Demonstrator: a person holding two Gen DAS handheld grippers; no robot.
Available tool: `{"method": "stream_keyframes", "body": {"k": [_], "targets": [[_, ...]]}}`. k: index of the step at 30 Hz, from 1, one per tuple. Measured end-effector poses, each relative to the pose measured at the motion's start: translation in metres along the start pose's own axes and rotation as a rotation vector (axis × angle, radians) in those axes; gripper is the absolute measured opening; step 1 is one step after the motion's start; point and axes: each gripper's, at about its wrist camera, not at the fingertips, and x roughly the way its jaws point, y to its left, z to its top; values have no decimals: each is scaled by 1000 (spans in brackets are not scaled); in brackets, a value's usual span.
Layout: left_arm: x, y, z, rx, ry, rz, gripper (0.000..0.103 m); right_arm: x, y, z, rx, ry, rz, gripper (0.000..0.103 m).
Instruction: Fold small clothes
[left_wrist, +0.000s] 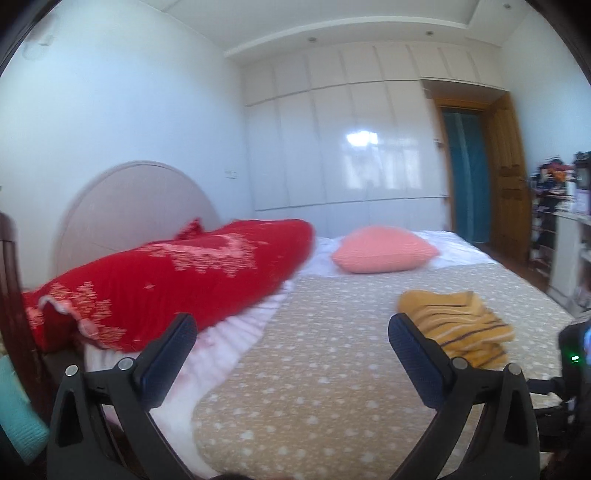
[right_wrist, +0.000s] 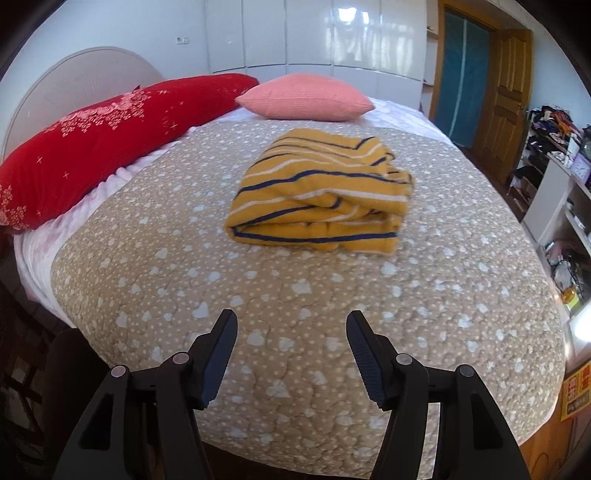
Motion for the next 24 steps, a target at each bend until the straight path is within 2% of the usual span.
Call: {"method": "stream_keyframes", "body": {"k": [3, 6, 8, 11, 17, 24], "targets": [[10, -10, 9, -42, 75, -120, 103, -8, -6, -1, -14, -46, -69, 68], [28, -19, 9, -76, 182, -175, 103, -14, -11, -2, -30, -75, -103, 71], [40, -32, 3, -47, 258, -156, 103, -17, -15, -4, -31, -84, -108, 72], [48, -49, -8, 15, 310, -123, 103, -20, -21, -7, -23, -87, -119, 73], [50, -72, -30, 108, 365, -87, 103, -16, -34, -12, 32, -66, -112, 74], [57, -73, -42, 128, 425, -88, 103, -12, -25, -12, 17, -55, -97, 75]]}}
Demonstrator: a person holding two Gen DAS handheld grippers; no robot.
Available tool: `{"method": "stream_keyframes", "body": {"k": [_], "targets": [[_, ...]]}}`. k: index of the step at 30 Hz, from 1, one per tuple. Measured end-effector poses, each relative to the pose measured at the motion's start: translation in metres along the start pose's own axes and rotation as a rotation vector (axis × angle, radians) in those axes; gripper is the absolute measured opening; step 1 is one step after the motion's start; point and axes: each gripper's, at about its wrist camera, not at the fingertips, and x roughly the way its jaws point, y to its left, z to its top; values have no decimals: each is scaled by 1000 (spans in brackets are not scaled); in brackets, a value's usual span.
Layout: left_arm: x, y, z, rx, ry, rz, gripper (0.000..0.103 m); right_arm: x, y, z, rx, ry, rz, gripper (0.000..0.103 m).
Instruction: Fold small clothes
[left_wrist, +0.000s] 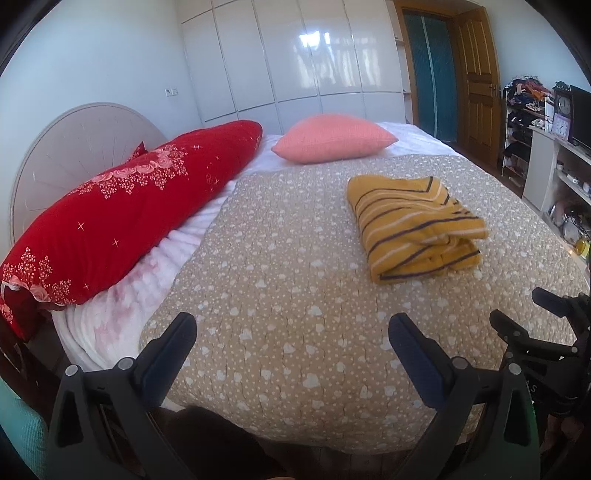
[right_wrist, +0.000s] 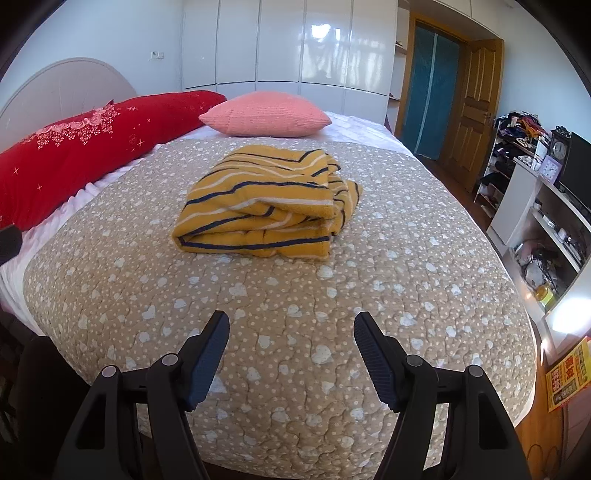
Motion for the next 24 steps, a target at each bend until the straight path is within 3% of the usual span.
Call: {"method": "stream_keyframes", "body": {"k": [24], "targets": [[12, 3, -8, -25, 62, -29, 103, 4, -2, -7, 34, 22, 23, 76]]}}
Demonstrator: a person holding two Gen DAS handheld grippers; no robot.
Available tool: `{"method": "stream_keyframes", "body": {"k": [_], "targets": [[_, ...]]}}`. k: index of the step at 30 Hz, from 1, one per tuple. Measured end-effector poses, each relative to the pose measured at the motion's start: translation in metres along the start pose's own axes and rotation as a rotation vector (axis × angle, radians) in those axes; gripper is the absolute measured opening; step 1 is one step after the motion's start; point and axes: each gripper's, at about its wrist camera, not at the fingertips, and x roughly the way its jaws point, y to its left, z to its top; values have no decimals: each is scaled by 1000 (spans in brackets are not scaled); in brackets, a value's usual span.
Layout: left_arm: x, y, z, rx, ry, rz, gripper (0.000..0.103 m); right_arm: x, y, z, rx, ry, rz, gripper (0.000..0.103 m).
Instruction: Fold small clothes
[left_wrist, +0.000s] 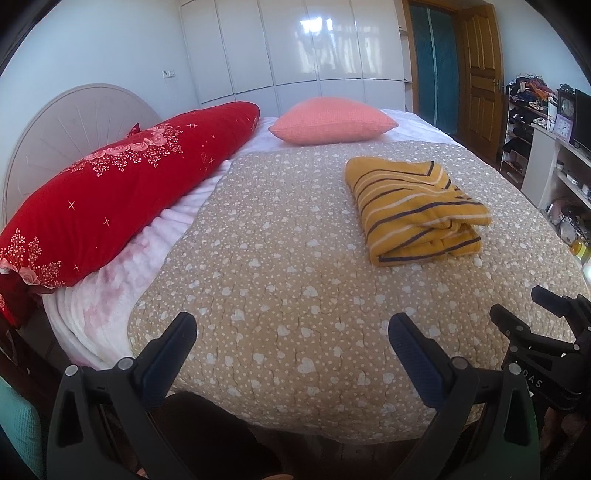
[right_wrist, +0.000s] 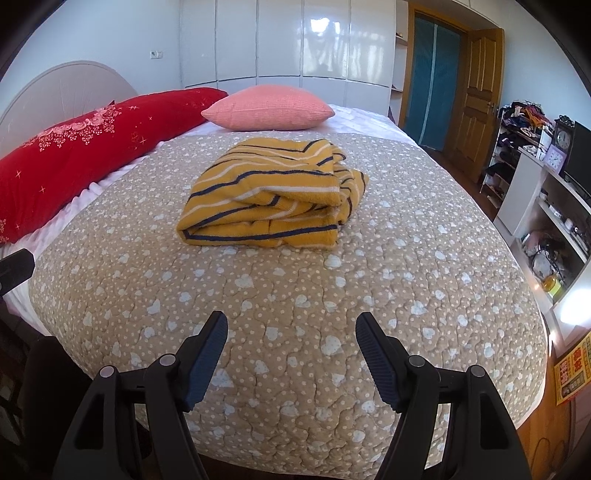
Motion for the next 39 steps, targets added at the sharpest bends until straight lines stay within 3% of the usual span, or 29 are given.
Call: {"method": "stream_keyframes", "body": {"k": [24, 39], "targets": [[11, -3, -6, -3, 40, -9, 103, 4, 0, -4, 17, 11, 14, 77], [37, -13, -4, 27, 86, -26, 103, 22, -17, -7, 90, 39, 18, 77]]}}
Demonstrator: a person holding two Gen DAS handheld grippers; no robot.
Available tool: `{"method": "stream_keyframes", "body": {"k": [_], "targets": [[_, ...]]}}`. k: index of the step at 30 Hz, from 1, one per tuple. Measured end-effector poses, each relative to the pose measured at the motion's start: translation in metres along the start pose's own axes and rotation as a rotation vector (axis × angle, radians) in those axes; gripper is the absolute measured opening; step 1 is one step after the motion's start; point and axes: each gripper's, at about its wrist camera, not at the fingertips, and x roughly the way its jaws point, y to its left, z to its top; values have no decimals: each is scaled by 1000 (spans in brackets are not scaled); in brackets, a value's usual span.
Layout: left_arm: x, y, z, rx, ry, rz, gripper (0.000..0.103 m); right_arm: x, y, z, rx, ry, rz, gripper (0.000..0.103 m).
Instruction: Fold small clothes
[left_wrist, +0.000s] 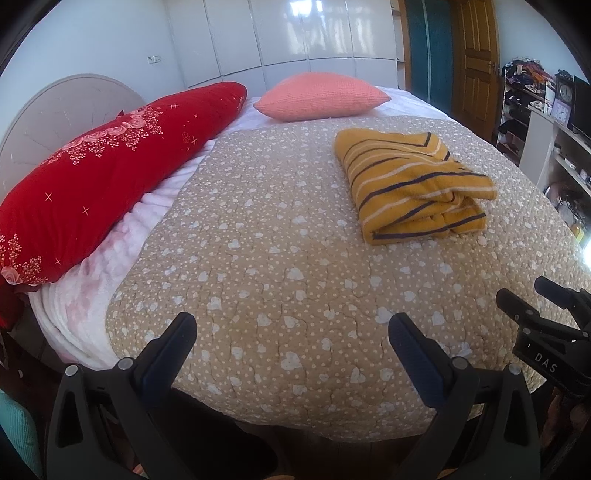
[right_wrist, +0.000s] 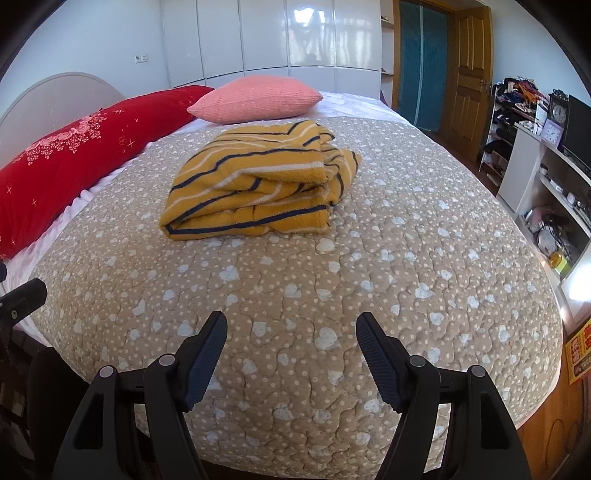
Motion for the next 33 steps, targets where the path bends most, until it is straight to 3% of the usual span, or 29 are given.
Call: {"method": "stream_keyframes", "body": {"k": [11, 20, 24, 29, 33], "targets": [[24, -11, 9, 26, 36, -12, 103, 17, -12, 4, 40, 16, -1, 77], [41, -16, 20, 33, 46, -37, 103, 18, -25, 13, 82, -37, -11, 77], [54, -17, 29, 33, 50, -90, 103, 26, -26, 22, 82, -36, -14, 77], [64, -24, 51, 65, -11, -150, 103, 39, -22, 39, 65, -47, -19, 77], [76, -27, 67, 56, 5, -198, 103, 46, -24, 56, 81, -68, -23, 77]]}}
